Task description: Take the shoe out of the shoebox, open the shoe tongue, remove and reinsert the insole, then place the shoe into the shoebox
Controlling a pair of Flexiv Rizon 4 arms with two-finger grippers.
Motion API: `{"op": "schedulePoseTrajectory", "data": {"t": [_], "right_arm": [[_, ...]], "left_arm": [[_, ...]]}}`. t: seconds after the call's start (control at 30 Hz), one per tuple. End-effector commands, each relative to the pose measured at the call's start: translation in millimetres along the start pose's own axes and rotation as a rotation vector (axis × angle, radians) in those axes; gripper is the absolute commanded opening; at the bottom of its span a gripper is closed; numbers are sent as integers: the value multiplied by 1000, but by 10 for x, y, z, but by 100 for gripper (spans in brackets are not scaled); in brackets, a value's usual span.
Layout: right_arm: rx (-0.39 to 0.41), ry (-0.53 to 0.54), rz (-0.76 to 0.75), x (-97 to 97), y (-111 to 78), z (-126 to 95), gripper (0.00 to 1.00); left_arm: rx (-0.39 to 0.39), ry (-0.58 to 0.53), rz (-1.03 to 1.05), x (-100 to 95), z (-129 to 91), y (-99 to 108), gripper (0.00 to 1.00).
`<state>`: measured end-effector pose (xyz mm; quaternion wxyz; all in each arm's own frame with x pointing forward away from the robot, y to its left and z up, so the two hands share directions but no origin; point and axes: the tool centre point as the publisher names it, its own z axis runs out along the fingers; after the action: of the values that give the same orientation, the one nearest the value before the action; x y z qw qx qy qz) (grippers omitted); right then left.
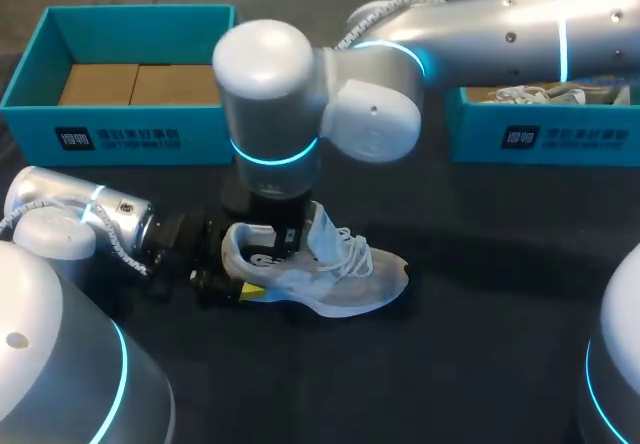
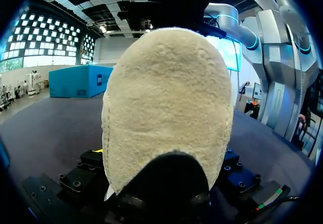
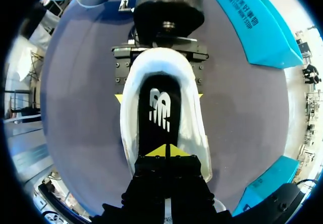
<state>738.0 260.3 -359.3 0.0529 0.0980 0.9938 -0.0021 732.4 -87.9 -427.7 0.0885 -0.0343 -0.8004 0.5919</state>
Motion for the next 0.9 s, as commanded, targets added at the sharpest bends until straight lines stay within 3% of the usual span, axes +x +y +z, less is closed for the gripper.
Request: {"op": "schedulePoseTrajectory", "data": {"t": [0.03, 0.47, 0.9], "right_arm": [[-10, -6, 3, 30, -34, 74, 0], [-6, 16, 20, 126, -65, 275, 0], [-17, -29, 88, 36, -172, 304, 0]], "left_arm": [[-2, -2, 0, 7, 0, -3, 0], [-2, -2, 0, 7, 0, -3, 0], [-2, -2, 0, 7, 0, -3, 0]]}}
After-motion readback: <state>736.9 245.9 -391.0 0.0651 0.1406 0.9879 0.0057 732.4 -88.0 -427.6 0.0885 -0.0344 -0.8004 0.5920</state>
